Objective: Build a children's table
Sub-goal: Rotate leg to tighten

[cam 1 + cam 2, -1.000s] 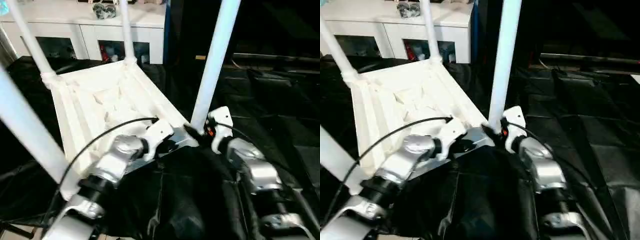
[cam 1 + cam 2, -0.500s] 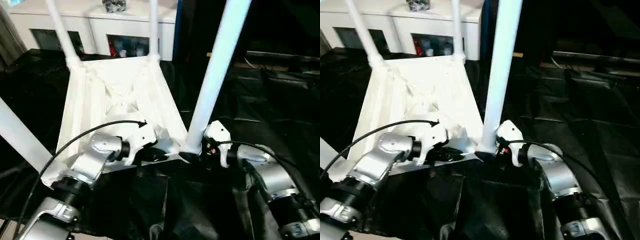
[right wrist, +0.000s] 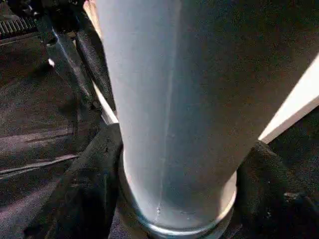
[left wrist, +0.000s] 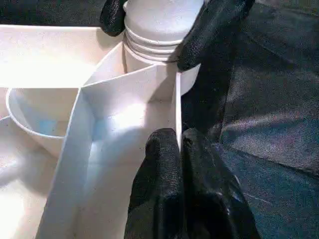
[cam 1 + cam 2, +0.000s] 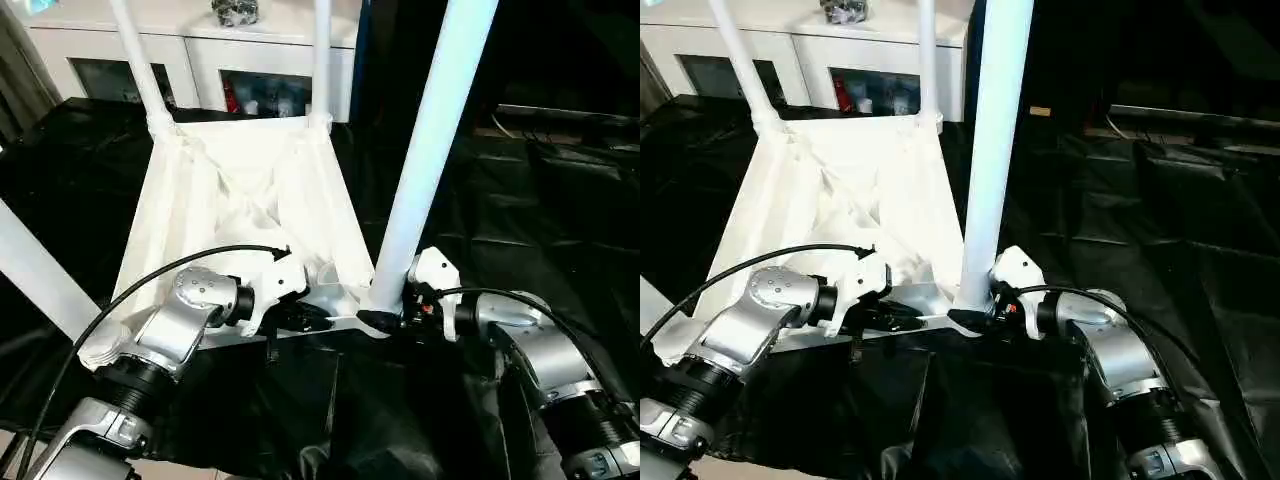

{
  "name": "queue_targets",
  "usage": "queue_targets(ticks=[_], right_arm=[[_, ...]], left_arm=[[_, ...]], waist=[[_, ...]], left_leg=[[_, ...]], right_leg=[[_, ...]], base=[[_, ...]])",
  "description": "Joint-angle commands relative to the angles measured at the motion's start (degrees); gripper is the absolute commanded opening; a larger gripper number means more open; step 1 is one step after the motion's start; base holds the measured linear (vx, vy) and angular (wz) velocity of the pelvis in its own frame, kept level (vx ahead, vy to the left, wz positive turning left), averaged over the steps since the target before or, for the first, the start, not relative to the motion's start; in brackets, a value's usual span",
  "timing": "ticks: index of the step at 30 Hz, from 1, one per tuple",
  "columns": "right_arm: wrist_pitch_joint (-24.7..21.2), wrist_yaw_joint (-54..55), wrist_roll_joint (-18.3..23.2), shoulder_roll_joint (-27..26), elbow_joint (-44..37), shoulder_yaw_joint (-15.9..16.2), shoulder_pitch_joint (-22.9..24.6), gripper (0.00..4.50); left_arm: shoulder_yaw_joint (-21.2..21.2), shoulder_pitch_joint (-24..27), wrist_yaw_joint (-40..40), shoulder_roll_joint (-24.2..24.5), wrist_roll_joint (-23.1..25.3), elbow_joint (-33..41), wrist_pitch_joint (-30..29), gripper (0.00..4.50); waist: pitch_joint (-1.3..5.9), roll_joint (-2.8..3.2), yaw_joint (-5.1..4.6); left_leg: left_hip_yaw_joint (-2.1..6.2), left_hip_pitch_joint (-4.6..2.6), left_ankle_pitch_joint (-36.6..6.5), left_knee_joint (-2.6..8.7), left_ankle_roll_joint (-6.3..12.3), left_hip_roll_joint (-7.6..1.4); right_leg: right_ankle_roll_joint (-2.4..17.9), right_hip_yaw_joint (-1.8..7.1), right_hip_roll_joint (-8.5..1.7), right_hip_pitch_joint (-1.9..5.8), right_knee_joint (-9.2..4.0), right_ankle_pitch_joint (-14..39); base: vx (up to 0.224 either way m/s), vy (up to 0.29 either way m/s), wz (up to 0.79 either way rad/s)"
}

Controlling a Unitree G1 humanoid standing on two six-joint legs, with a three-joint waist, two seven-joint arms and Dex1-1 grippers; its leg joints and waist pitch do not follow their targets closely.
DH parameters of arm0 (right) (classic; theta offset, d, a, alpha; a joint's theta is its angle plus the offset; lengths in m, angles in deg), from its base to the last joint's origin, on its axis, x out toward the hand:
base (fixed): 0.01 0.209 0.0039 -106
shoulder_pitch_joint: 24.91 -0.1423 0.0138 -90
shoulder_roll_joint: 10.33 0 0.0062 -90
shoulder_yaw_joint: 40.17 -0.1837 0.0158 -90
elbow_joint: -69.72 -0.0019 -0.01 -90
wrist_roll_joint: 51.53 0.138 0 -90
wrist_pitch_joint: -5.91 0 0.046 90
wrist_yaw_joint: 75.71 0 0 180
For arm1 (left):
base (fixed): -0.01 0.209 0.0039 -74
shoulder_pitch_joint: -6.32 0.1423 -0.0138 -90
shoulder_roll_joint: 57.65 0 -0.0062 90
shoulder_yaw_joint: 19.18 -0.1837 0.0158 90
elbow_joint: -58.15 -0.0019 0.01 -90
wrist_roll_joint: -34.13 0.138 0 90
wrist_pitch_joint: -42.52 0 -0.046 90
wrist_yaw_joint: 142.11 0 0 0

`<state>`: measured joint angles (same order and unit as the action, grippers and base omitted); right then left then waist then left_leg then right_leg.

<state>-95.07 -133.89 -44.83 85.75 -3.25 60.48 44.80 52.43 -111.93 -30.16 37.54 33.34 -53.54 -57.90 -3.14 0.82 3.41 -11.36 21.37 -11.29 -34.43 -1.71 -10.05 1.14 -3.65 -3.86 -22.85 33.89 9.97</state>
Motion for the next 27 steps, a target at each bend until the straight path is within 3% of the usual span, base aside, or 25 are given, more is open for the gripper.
queue_targets(ticks=[1, 5, 7, 8, 10, 13, 15, 16, 18, 20, 21, 27], right_arm=[[-0.3, -1.5, 1.2, -0.4, -0.9, 1.2, 0.6, 2.7], [-0.6, 0.5, 1.5, -2.0, -0.8, 0.7, 1.6, 2.69], [0.7, 9.2, -1.0, -5.7, 3.0, -0.6, 0.9, 2.69], [1.0, 10.5, -1.4, -6.1, 3.5, -0.8, 0.8, 2.69], [0.6, 21.3, -3.6, -10.6, 8.4, -2.7, -0.8, 2.69], [0.2, 29.8, -4.1, -14.8, 11.7, -4.4, -2.6, 2.68], [-0.5, 34.6, -4.0, -17.7, 13.6, -5.6, -4.1, 2.68], [-0.5, 36.2, -3.9, -19.7, 14.3, -5.8, -4.9, 2.68], [0.0, 36.5, -4.1, -20.7, 14.5, -5.6, -5.3, 2.68], [1.2, 36.2, -4.1, -22.1, 14.9, -5.4, -5.7, 2.68], [1.6, 35.3, -3.8, -22.4, 14.9, -5.2, -5.9, 3.24], [1.6, 30.8, -3.1, -19.2, 12.9, -5.1, -5.1, 3.75]], left_arm=[[-1.1, -0.1, -0.8, -0.6, -0.5, 1.4, 0.8, 0.0], [-0.8, -0.7, 3.2, -1.8, 0.9, -0.6, -0.3, 0.0], [0.1, -2.4, 11.4, -5.1, 3.2, -3.8, -1.9, 0.0], [0.3, -2.6, 12.5, -5.5, 3.5, -4.2, -2.1, 0.0], [1.6, -4.5, 21.0, -10.1, 4.6, -6.4, -5.2, 0.0], [2.4, -5.6, 26.3, -14.1, 4.7, -7.2, -7.1, 0.0], [2.3, -6.0, 28.0, -16.2, 4.7, -7.2, -8.0, 0.0], [1.9, -6.3, 28.7, -17.6, 4.9, -7.2, -7.9, 0.0], [1.6, -6.6, 29.2, -18.3, 5.1, -7.5, -7.5, 0.0], [0.8, -6.9, 28.9, -19.1, 5.5, -7.7, -6.7, 0.0], [0.5, -6.9, 28.6, -19.2, 5.7, -7.6, -6.6, 0.0], [0.1, -5.3, 24.9, -15.9, 5.2, -5.2, -5.4, 0.0]], waist=[[3.85, -0.39, -0.12], [3.86, -0.31, -0.1], [3.67, -0.42, -0.16], [3.38, -0.39, -0.4], [3.2, -0.65, -0.89], [3.23, -0.62, -1.64], [3.28, -0.66, -2.02], [3.43, -0.33, -2.03], [3.43, -0.55, -2.05], [3.53, -0.74, -1.96], [3.55, -0.66, -1.87], [3.6, -0.57, -1.86]], left_leg=[[1.5, -0.99, -7.5, 3.97, 3.57, -3.66], [1.5, -1.05, -7.9, 3.94, 3.37, -3.65], [1.42, -1.31, -9.5, 4.06, 2.39, -3.65], [1.39, -1.46, -11.3, 4.24, 1.36, -3.5], [1.69, -1.57, -14.5, 4.4, -0.26, -3.26], [2.05, -1.55, -16.4, 4.49, -0.92, -3.22], [2.19, -1.23, -16.2, 4.55, -0.65, -3.08], [2.18, -1.04, -15.5, 4.55, -0.33, -3.06], [1.99, -1.25, -15.7, 4.42, 0.24, -2.98], [1.92, -0.97, -14.5, 4.43, 0.88, -3.04], [1.93, -0.99, -14.1, 4.41, 1.04, -3.07], [1.88, -0.77, -13.7, 4.47, 1.77, -3.17]], right_leg=[[14.2, 3.02, -4.86, 2.78, -3.11, 8.5], [13.9, 3.02, -4.84, 2.68, -3.2, 9.5], [13.5, 3.02, -4.81, 2.37, -3.58, 12.0], [13.0, 2.93, -4.79, 2.08, -4.08, 15.3], [11.2, 2.72, -4.99, 2.2, -4.63, 22.1], [8.9, 2.65, -5.2, 2.07, -5.23, 26.3], [8.6, 2.49, -5.1, 2.16, -5.34, 26.2], [8.5, 2.56, -5.14, 2.26, -5.21, 25.1], [8.4, 2.6, -5.0, 1.96, -5.45, 24.6], [8.9, 2.66, -5.02, 2.15, -5.2, 22.4], [9.1, 2.65, -5.04, 2.17, -5.08, 21.8], [10.3, 2.66, -4.99, 2.42, -4.65, 18.8]], base=[[0.0, 0.0, 0.0], [0.0, 0.0, 0.0], [0.0, 0.0, 0.0], [0.0, 0.0, 0.0], [-0.027, 0.006, -0.01], [-0.036, 0.009, -0.02], [0.0, 0.0, 0.0], [0.0, 0.0, 0.0], [0.0, 0.0, 0.0], [0.0, 0.0, 0.0], [0.0, 0.0, 0.0], [0.0, 0.0, 0.0]])
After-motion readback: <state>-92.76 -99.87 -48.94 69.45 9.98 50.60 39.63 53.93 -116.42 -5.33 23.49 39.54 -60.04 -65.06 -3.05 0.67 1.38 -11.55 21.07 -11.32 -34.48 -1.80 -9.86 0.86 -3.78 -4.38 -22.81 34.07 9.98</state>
